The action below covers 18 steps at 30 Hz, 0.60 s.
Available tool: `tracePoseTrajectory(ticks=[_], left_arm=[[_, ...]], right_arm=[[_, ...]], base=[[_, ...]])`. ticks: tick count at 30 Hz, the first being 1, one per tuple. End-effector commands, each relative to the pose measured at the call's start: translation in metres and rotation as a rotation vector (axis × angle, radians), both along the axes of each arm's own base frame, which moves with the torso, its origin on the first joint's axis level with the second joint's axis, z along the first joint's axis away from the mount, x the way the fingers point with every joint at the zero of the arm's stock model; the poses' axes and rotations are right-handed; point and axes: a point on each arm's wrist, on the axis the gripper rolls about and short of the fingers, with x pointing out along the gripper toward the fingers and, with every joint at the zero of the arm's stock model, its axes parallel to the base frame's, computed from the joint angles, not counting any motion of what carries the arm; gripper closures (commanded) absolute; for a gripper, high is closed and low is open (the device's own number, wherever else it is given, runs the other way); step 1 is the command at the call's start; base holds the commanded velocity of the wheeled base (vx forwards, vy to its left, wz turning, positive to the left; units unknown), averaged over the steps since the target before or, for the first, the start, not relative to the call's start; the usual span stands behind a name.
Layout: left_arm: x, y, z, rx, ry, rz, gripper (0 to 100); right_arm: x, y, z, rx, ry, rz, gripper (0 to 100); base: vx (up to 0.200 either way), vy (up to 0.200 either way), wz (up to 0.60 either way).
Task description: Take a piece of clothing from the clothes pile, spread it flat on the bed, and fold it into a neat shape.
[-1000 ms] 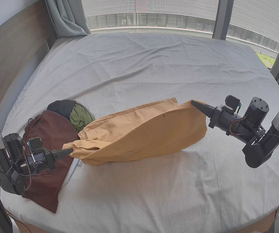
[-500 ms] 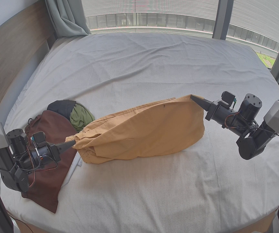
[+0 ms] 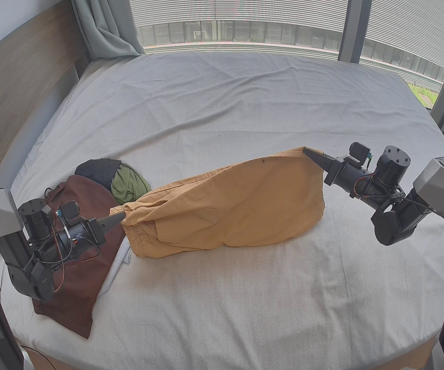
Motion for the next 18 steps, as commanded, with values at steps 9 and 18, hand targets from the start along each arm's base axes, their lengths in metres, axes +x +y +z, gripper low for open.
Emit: tracePoseTrajectory(ticks=[9, 18], left_arm=[[0.013, 0.0, -0.005, -0.047, 0.023, 0.022, 100], [0.031, -0.002, -0.013, -0.088, 0.04, 0.088, 100]], right_arm=[[0.027, 0.003, -0.003, 0.011, -0.002, -0.002, 100], [0.05, 0.006, -0.004, 0.016, 0.004, -0.004, 100]], base=[[0.0, 0.0, 0.0], [0.0, 0.0, 0.0]])
